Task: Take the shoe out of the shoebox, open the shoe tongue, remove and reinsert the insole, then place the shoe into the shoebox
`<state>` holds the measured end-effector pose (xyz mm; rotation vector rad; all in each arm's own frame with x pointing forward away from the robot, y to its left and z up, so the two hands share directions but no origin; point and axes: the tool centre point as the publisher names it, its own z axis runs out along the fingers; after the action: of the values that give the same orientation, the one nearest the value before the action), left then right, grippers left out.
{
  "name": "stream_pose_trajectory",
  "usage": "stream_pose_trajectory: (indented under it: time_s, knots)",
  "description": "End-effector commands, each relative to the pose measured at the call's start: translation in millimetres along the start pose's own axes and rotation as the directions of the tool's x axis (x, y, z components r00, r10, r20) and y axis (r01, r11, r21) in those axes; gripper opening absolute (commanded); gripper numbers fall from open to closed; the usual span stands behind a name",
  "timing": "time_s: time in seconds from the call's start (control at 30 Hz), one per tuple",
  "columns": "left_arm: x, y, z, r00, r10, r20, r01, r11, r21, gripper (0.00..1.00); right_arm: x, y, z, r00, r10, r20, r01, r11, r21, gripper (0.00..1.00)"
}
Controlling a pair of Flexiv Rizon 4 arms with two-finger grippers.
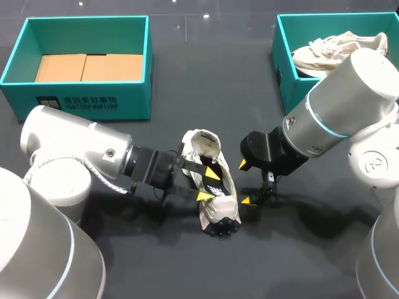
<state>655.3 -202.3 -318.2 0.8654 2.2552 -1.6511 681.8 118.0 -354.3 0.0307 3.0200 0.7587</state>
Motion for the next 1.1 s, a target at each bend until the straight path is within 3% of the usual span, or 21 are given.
stream_pose_trajectory:
  time_s: [0.03,0.33,0.63,1.1]
  knots:
    - [2.2,-3,-22,1.000,0.001,-0.025,-0.002,1.000,-0.018,0.39,1.2,-0.2,0,1.000,0.000,0.002,0.000,1.000,0.000,1.00]
    - [7.1,-2,-45,0.997,0.020,-0.070,-0.025,0.997,-0.073,0.41,1.2,-0.2,0,1.000,0.000,0.002,0.000,1.000,0.000,1.00]
    - [13.8,-4,-76,0.989,0.017,-0.147,-0.027,0.997,-0.069,0.39,1.2,-0.2,0,1.000,0.000,0.002,0.000,1.000,0.000,1.00]
    - [19.8,-11,-113,0.951,0.054,-0.304,-0.095,0.988,-0.123,0.37,6.1,-32.9,-45,0.999,-0.029,-0.034,0.031,0.998,0.051,1.00]
